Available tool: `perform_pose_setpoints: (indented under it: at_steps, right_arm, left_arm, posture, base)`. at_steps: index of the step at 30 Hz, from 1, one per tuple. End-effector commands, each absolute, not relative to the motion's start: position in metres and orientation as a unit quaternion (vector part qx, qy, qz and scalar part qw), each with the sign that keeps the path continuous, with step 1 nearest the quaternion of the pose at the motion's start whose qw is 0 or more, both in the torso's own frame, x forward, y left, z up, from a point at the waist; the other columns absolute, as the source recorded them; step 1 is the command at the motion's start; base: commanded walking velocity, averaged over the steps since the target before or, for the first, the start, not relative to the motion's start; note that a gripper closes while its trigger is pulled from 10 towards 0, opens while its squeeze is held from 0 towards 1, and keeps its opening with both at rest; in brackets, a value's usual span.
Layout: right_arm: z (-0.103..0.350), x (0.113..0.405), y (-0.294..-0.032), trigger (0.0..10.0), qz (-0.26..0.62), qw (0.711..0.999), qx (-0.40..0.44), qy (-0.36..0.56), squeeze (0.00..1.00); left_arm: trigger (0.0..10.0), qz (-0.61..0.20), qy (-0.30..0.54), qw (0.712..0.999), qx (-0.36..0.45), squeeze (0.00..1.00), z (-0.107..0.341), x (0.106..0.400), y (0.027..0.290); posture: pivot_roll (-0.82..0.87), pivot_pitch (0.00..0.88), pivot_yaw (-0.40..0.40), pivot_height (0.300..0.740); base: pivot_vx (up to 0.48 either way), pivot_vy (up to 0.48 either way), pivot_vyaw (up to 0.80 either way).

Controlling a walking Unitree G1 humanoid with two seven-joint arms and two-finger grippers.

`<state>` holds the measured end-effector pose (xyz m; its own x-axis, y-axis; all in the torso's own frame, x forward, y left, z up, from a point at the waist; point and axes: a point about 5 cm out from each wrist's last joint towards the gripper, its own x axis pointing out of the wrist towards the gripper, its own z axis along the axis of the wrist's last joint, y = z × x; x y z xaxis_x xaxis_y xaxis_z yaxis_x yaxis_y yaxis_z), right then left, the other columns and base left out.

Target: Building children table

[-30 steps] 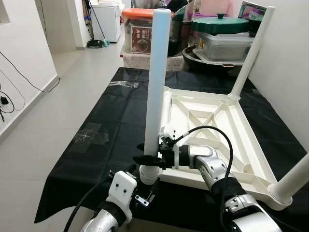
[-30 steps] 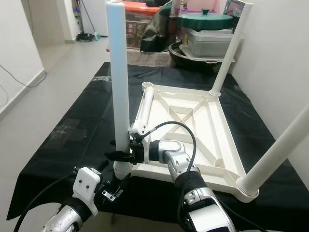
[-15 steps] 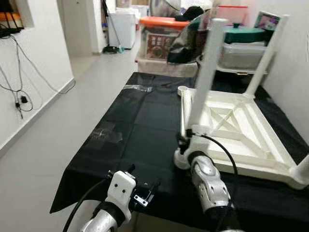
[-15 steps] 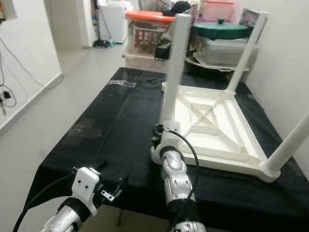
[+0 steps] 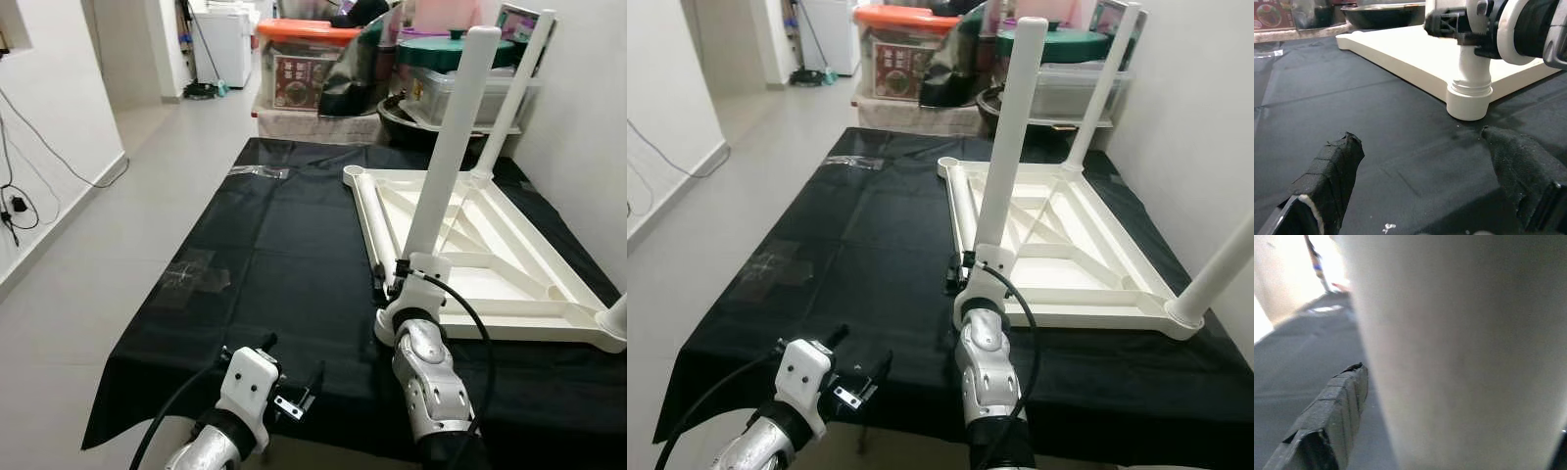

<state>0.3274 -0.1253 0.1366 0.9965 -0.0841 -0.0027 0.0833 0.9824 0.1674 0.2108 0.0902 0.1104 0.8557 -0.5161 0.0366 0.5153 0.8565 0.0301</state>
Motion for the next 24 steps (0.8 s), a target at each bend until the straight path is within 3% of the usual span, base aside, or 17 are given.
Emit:
perform_pose_setpoints:
  at_steps: [1, 2, 8, 10, 11, 13, 15, 16, 18, 20, 24]
  right_arm:
    - [0.14, 0.332, -0.102, 10.0, 0.056, 0.989, 0.138, -0.014, 0.0]
    - [0.14, 0.332, -0.102, 10.0, 0.056, 0.989, 0.138, -0.014, 0.0]
    - [0.144, 0.344, -0.116, 10.0, 0.254, 0.962, 0.103, 0.003, 0.0]
    - [0.142, 0.34, -0.121, 10.0, 0.383, 0.919, 0.088, 0.046, 0.0]
    - [0.142, 0.34, -0.121, 10.0, 0.383, 0.919, 0.088, 0.046, 0.0]
    - [0.144, 0.335, -0.123, 10.0, 0.471, 0.876, 0.078, 0.07, 0.0]
    - [0.144, 0.335, -0.123, 10.0, 0.471, 0.876, 0.078, 0.07, 0.0]
    - [0.144, 0.326, -0.118, 10.0, 0.578, 0.809, 0.044, 0.096, 0.0]
    - [0.144, 0.326, -0.118, 10.0, 0.578, 0.809, 0.044, 0.096, 0.0]
    - [0.137, 0.326, -0.108, 10.0, 0.634, 0.762, -0.004, 0.13, 0.0]
    - [0.132, 0.329, -0.099, 10.0, 0.652, 0.744, -0.037, 0.144, 0.0]
  left_arm:
    - [10.0, -0.27, -0.014, 0.963, 0.011, 0.0, 0.107, 0.211, 0.09]
    - [10.0, -0.27, -0.014, 0.963, 0.011, 0.0, 0.107, 0.211, 0.09]
    - [10.0, -0.269, -0.016, 0.963, 0.013, 0.0, 0.107, 0.212, 0.09]
    - [10.0, -0.269, -0.016, 0.963, 0.013, 0.0, 0.107, 0.213, 0.09]
    - [10.0, -0.269, -0.016, 0.963, 0.013, 0.0, 0.107, 0.213, 0.09]
    - [10.0, -0.269, -0.016, 0.963, 0.014, 0.0, 0.107, 0.213, 0.09]
    - [10.0, -0.269, -0.016, 0.963, 0.014, 0.0, 0.107, 0.213, 0.09]
    - [10.0, -0.269, -0.017, 0.963, 0.017, 0.0, 0.107, 0.213, 0.09]
    - [10.0, -0.269, -0.017, 0.963, 0.017, 0.0, 0.107, 0.213, 0.09]
    - [10.0, -0.268, -0.017, 0.963, 0.019, 0.0, 0.107, 0.213, 0.091]
    - [10.0, -0.267, -0.017, 0.963, 0.019, 0.0, 0.108, 0.213, 0.091]
  posture:
    - [0.13, 0.0, -0.068, 0.74]
    - [0.13, 0.0, -0.068, 0.74]
    - [0.13, 0.0, -0.069, 0.74]
    - [0.13, 0.0, -0.07, 0.74]
    - [0.13, 0.0, -0.07, 0.74]
    - [0.13, 0.0, -0.073, 0.74]
    - [0.13, 0.0, -0.073, 0.74]
    - [0.15, 0.0, -0.076, 0.74]
    - [0.15, 0.0, -0.076, 0.74]
    - [0.15, 0.0, -0.072, 0.74]
    - [0.15, 0.0, -0.073, 0.74]
  base:
    - [0.0, 0.0, 0.0]
    - [0.0, 0.0, 0.0]
    - [0.0, 0.0, 0.0]
    - [0.0, 0.0, 0.0]
    - [0.0, 0.0, 0.0]
    - [0.0, 0.0, 0.0]
    - [0.0, 0.0, 0.0]
    - [0.0, 0.0, 0.0]
    - [0.0, 0.0, 0.0]
    - [0.0, 0.0, 0.0]
    - [0.0, 0.0, 0.0]
